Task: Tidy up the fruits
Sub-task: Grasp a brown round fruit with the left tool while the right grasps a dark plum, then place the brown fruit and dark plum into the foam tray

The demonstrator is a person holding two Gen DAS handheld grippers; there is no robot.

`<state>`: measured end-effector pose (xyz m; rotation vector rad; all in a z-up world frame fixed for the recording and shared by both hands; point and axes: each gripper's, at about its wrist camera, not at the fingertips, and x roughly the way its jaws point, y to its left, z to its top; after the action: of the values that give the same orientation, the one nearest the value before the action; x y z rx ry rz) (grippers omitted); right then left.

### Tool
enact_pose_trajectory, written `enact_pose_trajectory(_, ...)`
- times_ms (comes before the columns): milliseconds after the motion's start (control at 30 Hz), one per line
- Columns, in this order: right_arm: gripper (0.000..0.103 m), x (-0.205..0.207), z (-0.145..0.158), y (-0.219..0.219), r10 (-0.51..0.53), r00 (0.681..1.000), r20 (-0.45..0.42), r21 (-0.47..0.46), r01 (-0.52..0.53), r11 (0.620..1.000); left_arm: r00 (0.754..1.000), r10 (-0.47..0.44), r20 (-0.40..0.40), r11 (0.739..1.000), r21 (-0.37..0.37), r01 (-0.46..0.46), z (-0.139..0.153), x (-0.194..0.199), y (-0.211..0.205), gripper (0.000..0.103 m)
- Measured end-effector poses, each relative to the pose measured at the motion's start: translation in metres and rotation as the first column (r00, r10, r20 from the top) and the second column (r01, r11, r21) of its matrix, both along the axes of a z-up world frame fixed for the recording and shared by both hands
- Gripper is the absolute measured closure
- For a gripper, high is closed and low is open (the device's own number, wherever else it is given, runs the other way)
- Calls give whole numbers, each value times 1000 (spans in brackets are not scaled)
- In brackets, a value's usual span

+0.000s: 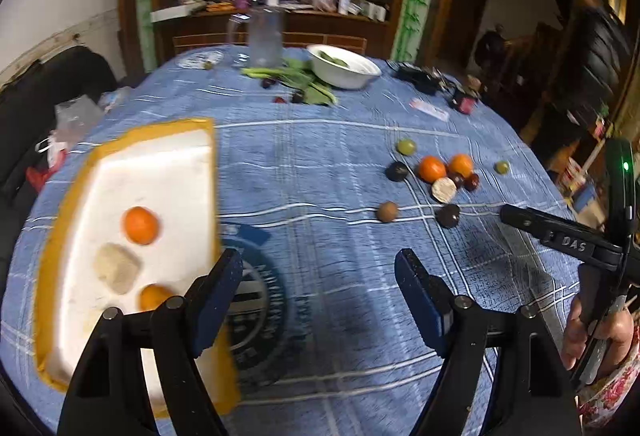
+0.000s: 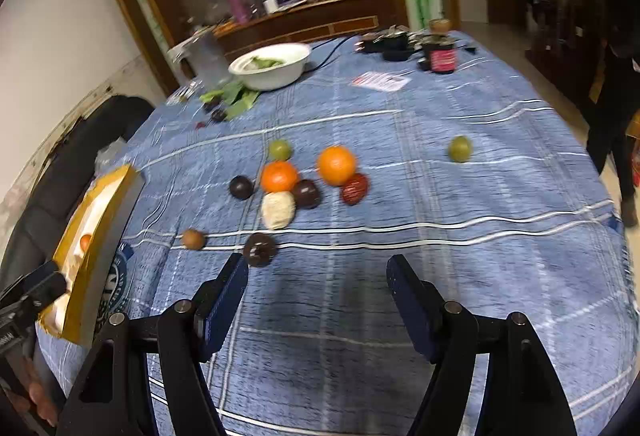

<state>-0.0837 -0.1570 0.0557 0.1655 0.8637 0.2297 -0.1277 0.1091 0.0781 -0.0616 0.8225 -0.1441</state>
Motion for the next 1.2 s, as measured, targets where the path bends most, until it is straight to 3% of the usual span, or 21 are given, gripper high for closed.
enact_pose_trajectory(167, 30, 20, -16, 39, 95, 995, -26, -51, -96, 994, 999, -34, -37, 999, -9, 34, -18, 30, -20, 25)
enact_pose_trajectory(233, 40, 28, -22, 53, 123, 992, -29, -96, -125, 987, 998, -55, -40, 998, -16, 55, -24, 43, -28, 26)
enact_pose_trajectory(400, 52, 40, -36, 68, 142, 988, -60, -142, -149, 978, 990, -132, -47, 991, -29, 131, -36, 67, -52, 28)
enact_pose_trajectory(500, 67, 42, -39, 68, 131, 989, -62, -157, -139, 978, 985, -164, -53, 986, -26, 163, -42, 81, -62, 38)
enact_pose_trajectory(633, 74, 41, -39, 62, 139, 988, -67, -135, -147, 980, 980, -182, -85, 983, -30, 180, -52, 96, -68, 48)
enact_pose_trajectory(767, 75, 35, -37, 62, 142, 988, -61, -138, -150, 979, 969, -214, -125, 976, 15, 218, -65, 100, -81, 65)
enact_pose_trajectory(833, 75, 34, -36, 61, 144, 988, -63, -134, -151, 979, 971, -218, -103, 970, 85, 227, -66, 94, -90, 71)
enact_pose_trajectory(867, 75, 33, -36, 61, 144, 988, -63, -133, -151, 980, 972, -215, -98, 968, 107, 225, -66, 93, -92, 84)
enact_pose_trajectory(967, 76, 31, -36, 60, 139, 988, -66, -117, -146, 982, 974, -206, -98, 974, 70, 214, -62, 90, -87, 83)
enact_pose_trajectory(1200, 77, 20, -21, 57, 135, 990, -40, -54, -137, 989, 990, -141, -15, 990, 17, 142, -25, 58, -54, 83)
